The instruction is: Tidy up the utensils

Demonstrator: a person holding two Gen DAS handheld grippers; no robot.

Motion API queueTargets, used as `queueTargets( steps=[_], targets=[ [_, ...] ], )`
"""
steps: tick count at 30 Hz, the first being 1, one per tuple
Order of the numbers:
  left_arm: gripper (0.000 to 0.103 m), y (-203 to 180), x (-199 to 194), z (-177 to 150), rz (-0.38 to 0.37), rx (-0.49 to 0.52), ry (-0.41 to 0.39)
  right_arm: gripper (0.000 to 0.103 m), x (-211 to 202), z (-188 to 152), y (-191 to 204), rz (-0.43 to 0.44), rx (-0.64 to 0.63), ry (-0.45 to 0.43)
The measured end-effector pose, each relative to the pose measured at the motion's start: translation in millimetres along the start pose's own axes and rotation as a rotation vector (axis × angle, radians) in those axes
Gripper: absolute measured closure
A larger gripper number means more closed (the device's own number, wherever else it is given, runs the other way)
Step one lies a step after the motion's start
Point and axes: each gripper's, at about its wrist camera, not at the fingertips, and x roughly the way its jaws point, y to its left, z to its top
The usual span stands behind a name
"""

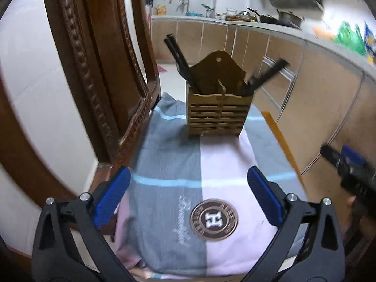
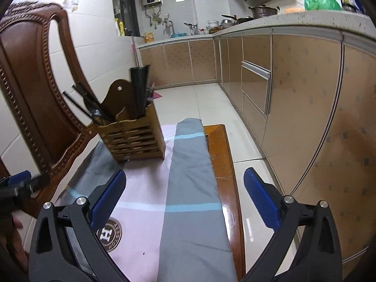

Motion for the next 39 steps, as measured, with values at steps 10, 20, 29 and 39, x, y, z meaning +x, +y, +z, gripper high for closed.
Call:
queueTargets(
  steps=[10, 20, 29, 39],
  targets=[
    [0.004, -19.1, -48.7, 4.7, 0.024, 0.045, -0.08, 0.003, -50.2, 2.0, 35.3, -0.053, -0.061, -0.013],
    [0.004, -25.1, -62.6, 10.5, 0.055, 0.047, -0.121, 0.003, -76.2, 8.4, 42.3, -0.104, -0.082, -0.095],
    [0.004, -19.1, -62.6, 11.1, 0.051, 0.026, -0.125, 0.003, -69.8, 8.5, 45.1, -0.08, -0.074, -0.078],
    [0.004, -16.2, -61.5, 11.9, 0.054, 0.021, -0.123, 0.003, -68.4, 8.9, 40.5, -0.084, -0.065, -0.08]
  ],
)
